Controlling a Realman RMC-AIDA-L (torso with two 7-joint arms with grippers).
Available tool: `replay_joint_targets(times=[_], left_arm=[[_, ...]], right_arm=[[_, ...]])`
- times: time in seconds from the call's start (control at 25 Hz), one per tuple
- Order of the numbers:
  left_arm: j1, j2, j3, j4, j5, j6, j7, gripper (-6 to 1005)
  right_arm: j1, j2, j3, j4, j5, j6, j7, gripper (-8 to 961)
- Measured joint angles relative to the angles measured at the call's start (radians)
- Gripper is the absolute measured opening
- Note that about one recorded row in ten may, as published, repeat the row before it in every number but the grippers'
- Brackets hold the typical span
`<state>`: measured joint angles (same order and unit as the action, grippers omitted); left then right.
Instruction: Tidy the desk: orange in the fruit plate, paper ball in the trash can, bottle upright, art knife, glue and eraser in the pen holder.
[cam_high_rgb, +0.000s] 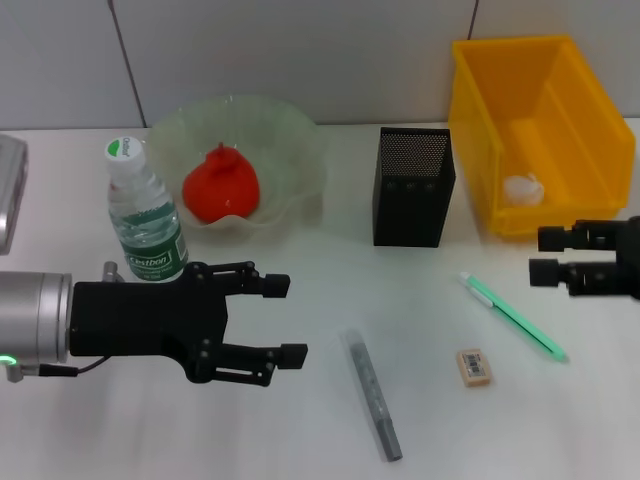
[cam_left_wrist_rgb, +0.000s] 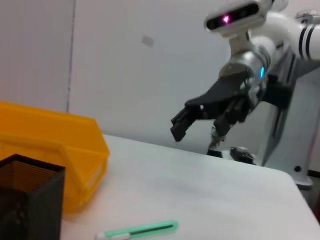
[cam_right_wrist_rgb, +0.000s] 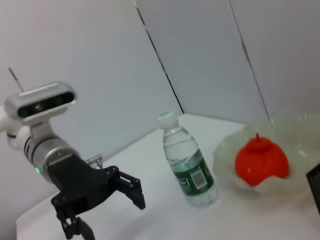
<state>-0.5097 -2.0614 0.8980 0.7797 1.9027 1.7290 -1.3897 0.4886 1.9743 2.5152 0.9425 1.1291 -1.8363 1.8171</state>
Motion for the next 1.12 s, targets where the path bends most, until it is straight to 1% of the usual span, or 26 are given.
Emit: replay_joint_targets(times=[0.04,0.08,0.12,0.16,0.2,0.24,0.28,0.32,0.36,0.4,0.44,0.48,0.52,0.64,0.68,0.72,0.76,0.84,0.88,0.92,0.96,1.0,1.04,1.12], left_arm=[[0.000,0.000,0.000,0.000,0.000,0.000,0.000,846],[0.002,-0.001,-0.024,-0.036,-0.002,-0.017,0.060,846],[0.002,-0.001,-0.024,-0.036,-0.002,-0.017,0.060,846],[0.002,-0.001,-0.024,-0.036,-0.002,-0.017,0.060,846],[0.005,-0.001,-0.027,-0.050,-0.002,-0.029,0.080,846],[0.005,-0.001,-0.027,-0.050,-0.002,-0.029,0.080,846],[0.010,-0.002,-0.024,-0.070,0.005,-0.070,0.101,846],[0.010,-0.002,-0.024,-0.070,0.005,-0.070,0.101,846],[0.010,-0.002,-0.024,-0.070,0.005,-0.070,0.101,846],[0.010,-0.002,-0.024,-0.070,0.005,-0.070,0.101,846],[0.012,-0.002,-0.023,-0.077,0.005,-0.077,0.105,846],[0.012,-0.004,-0.023,-0.086,0.005,-0.081,0.114,846],[0.012,-0.004,-0.023,-0.086,0.005,-0.081,0.114,846],[0.012,-0.004,-0.020,-0.091,0.002,-0.090,0.117,846],[0.012,-0.005,-0.018,-0.093,0.001,-0.094,0.118,846],[0.012,-0.005,-0.018,-0.093,0.001,-0.094,0.118,846],[0.012,-0.005,-0.018,-0.096,0.000,-0.096,0.118,846],[0.010,-0.006,-0.018,-0.102,0.000,-0.101,0.118,846],[0.009,-0.006,-0.018,-0.106,-0.001,-0.103,0.119,846],[0.008,-0.006,-0.018,-0.109,-0.001,-0.105,0.121,846],[0.008,-0.006,-0.018,-0.114,-0.001,-0.108,0.126,846],[0.008,-0.006,-0.018,-0.114,-0.001,-0.108,0.126,846],[0.007,-0.006,-0.018,-0.117,-0.001,-0.111,0.130,846],[0.007,-0.006,-0.017,-0.119,-0.001,-0.119,0.131,846]], right_arm=[[0.016,-0.009,-0.022,0.026,-0.010,-0.003,0.068,726],[0.033,-0.018,-0.046,0.048,-0.023,-0.005,0.132,726],[0.033,-0.018,-0.046,0.048,-0.023,-0.005,0.132,726],[0.066,-0.033,-0.090,0.080,-0.057,-0.008,0.241,726],[0.066,-0.033,-0.090,0.080,-0.057,-0.008,0.241,726],[0.094,-0.042,-0.119,0.099,-0.089,-0.008,0.310,726],[0.139,-0.053,-0.150,0.120,-0.151,-0.008,0.398,726],[0.139,-0.053,-0.150,0.120,-0.151,-0.008,0.398,726],[0.186,-0.059,-0.163,0.126,-0.224,-0.009,0.474,726],[0.186,-0.059,-0.163,0.126,-0.224,-0.009,0.474,726],[0.211,-0.062,-0.165,0.127,-0.266,-0.008,0.510,726],[0.254,-0.066,-0.166,0.127,-0.341,-0.009,0.562,726],[0.254,-0.066,-0.166,0.127,-0.341,-0.009,0.562,726],[0.310,-0.068,-0.179,0.125,-0.434,-0.017,0.609,726],[0.335,-0.067,-0.212,0.123,-0.474,-0.015,0.633,726],[0.335,-0.067,-0.212,0.123,-0.474,-0.015,0.633,726],[0.354,-0.066,-0.254,0.117,-0.503,-0.002,0.651,725],[0.361,-0.065,-0.270,0.113,-0.514,0.005,0.656,725],[0.379,-0.060,-0.300,0.101,-0.539,0.025,0.664,725],[0.379,-0.060,-0.300,0.101,-0.539,0.025,0.664,725],[0.393,-0.052,-0.323,0.087,-0.562,0.048,0.668,725],[0.393,-0.052,-0.323,0.087,-0.562,0.048,0.668,725],[0.400,-0.047,-0.338,0.077,-0.578,0.068,0.669,725],[0.418,-0.032,-0.400,0.041,-0.606,0.145,0.670,725]])
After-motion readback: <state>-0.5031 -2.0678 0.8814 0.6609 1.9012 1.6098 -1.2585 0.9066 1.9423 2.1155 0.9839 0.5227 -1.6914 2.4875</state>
